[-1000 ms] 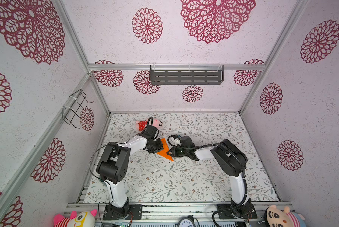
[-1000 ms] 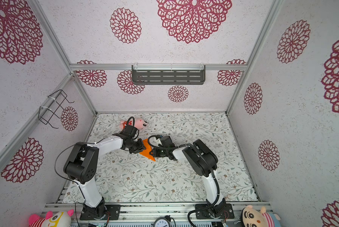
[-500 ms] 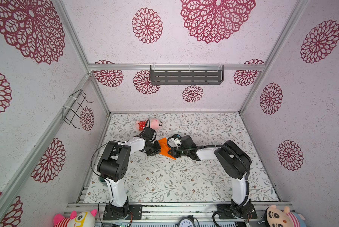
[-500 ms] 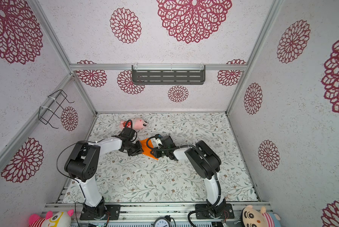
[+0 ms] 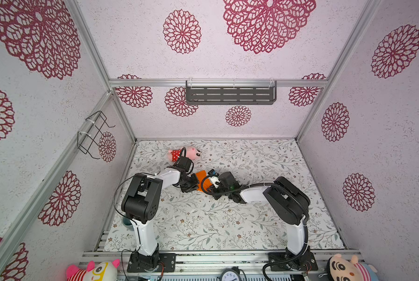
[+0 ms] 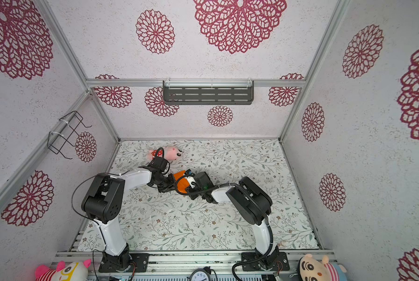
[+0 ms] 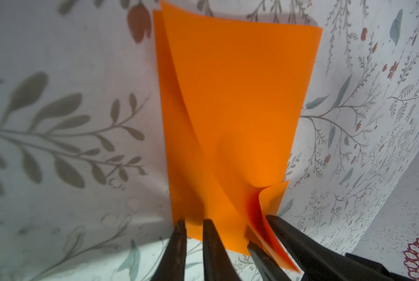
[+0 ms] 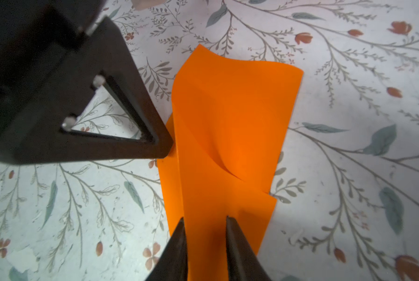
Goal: Fold a paper plane with a square sheet of paper (pick it up from the middle)
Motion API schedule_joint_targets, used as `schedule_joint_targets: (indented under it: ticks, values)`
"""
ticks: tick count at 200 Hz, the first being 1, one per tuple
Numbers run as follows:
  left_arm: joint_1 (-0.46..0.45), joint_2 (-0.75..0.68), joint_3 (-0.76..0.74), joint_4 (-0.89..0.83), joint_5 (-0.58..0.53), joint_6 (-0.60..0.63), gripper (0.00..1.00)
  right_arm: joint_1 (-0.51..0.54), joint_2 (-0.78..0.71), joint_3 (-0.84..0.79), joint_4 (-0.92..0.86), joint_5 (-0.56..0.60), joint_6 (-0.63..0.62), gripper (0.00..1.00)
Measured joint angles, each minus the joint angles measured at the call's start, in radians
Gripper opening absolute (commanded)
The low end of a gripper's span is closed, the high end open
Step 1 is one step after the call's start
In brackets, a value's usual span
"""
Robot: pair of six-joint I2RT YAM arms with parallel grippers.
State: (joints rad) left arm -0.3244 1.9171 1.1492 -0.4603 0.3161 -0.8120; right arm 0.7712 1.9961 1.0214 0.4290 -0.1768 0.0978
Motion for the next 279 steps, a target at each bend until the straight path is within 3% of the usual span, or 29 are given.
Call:
schedule_joint_targets:
  ticks: [88, 145, 185, 279]
  values:
    - [0.0, 0.004, 0.011, -0.015, 0.0, 0.014, 0.17, -0.001, 0.009, -0.001, 0.017, 0.026, 0.001, 0.21]
    - [-0.003, 0.006, 0.021, -0.025, 0.003, 0.024, 0.2, -0.015, 0.013, -0.001, 0.024, -0.017, 0.056, 0.07]
    - [-0.003, -0.012, 0.021, 0.011, 0.033, 0.019, 0.25, -0.035, 0.03, -0.001, 0.053, -0.095, 0.17, 0.04]
    - [-0.018, -0.066, -0.025, 0.129, 0.069, -0.02, 0.26, -0.058, 0.082, -0.051, 0.245, -0.257, 0.531, 0.03]
